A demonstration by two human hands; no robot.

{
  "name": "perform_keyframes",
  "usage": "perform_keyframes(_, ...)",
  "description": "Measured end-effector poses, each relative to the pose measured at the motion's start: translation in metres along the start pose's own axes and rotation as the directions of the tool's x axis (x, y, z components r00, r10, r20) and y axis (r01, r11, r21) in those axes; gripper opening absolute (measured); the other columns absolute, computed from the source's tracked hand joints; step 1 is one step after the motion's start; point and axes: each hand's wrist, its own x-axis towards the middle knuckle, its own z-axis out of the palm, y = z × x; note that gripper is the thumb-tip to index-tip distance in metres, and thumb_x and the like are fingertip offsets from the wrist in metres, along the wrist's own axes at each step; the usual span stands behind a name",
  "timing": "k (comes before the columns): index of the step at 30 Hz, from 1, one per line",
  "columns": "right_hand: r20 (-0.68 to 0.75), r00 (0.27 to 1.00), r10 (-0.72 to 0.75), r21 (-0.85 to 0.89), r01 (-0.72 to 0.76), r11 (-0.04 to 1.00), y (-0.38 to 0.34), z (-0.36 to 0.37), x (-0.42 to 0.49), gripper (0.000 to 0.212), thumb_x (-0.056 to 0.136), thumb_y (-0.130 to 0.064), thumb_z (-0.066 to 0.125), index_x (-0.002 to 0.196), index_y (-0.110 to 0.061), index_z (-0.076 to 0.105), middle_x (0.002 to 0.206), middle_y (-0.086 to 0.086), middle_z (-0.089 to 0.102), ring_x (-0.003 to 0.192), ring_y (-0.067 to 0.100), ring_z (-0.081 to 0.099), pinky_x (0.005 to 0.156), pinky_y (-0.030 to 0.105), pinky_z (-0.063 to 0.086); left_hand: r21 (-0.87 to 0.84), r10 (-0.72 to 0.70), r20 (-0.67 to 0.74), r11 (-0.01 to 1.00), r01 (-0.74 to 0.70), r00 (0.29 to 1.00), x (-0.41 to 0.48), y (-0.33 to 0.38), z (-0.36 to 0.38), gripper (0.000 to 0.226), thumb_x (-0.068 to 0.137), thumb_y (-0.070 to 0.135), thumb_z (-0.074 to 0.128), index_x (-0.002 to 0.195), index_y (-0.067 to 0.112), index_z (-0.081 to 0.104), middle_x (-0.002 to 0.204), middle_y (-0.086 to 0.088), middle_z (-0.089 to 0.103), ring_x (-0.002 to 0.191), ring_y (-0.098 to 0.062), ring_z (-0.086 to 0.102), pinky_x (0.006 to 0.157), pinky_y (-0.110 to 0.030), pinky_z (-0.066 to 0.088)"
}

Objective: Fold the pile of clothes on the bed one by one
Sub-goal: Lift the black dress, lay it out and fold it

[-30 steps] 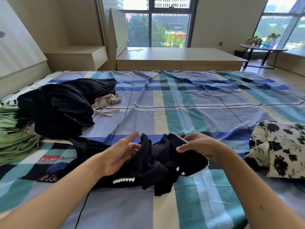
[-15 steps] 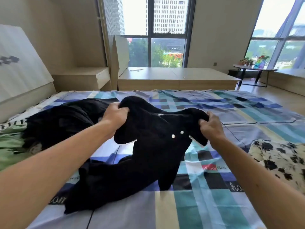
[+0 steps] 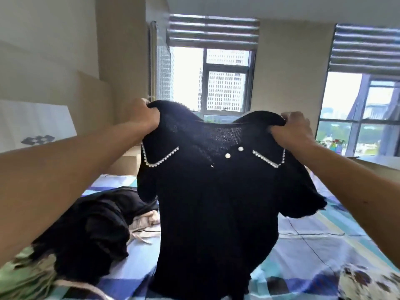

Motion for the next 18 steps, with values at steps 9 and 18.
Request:
perform_keyframes(9, 0.008, 1.0, 0.013, 0.182, -0.014, 0.983, 0.005, -0.01, -0.004, 0.013, 0.084, -0.012, 0.062, 0.096, -0.009, 0.06, 0.094, 0.014, 0.065, 0.092, 0.034, 0.062, 0.081, 0.044, 0.053, -0.278, -0.076, 0.279, 0.948, 0.156, 0.957, 0.001, -0.014, -0.01, 0.04, 0.105, 0.032, 0.039, 0.134, 0.009, 0.056, 0.123, -0.008, 0.066, 0.106, -0.02, 0.061, 0.071, -0.028, 0.043)
perform_keyframes(18, 0.255, 0.966, -0.03, 0.625, -0.141, 0.768, -0.011, -0.045, -0.003, 0.005, 0.092, -0.012, 0.057, 0.089, -0.014, 0.06, 0.071, 0.0, 0.065, 0.062, 0.011, 0.061, 0.054, 0.02, 0.049, -0.309, 0.163, 0.387, 0.95, -0.039, 0.907, -0.003, 0.032, -0.039, 0.043, 0.107, 0.047, 0.035, 0.105, 0.019, 0.067, 0.111, -0.01, 0.073, 0.101, -0.024, 0.068, 0.089, -0.036, 0.051)
